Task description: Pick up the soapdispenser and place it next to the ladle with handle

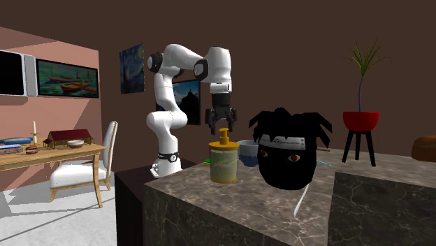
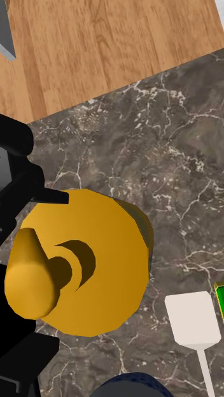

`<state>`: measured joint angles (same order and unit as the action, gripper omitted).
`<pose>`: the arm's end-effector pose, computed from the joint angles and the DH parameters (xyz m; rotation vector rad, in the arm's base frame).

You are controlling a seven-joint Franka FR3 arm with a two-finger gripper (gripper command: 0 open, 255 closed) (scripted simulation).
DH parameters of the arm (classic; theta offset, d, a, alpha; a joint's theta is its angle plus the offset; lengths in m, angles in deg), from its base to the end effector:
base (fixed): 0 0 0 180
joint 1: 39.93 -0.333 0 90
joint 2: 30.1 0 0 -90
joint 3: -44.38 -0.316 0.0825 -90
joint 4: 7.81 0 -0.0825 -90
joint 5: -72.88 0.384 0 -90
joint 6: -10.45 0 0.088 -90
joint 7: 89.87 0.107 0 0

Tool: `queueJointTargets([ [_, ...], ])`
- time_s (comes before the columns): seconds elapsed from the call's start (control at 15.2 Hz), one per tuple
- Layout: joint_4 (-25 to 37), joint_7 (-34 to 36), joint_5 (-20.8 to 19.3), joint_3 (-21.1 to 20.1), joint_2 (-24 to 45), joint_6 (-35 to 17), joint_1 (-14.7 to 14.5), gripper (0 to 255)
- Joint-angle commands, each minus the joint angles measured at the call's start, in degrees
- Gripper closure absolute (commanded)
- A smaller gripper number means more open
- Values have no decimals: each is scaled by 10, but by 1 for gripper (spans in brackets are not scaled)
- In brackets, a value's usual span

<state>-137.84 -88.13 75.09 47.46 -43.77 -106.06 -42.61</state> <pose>0.4745 -0.0020 0.4561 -3.0932 0.0820 -0.0025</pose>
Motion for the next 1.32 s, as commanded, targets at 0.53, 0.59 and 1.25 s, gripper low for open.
queueJointTargets([
  [0.53,0,0,0,0,0,0,0,255],
  [0.59,0,0,0,0,0,0,0,255],
  [1.25,48,3,-2,-1,-15,62,0,255],
])
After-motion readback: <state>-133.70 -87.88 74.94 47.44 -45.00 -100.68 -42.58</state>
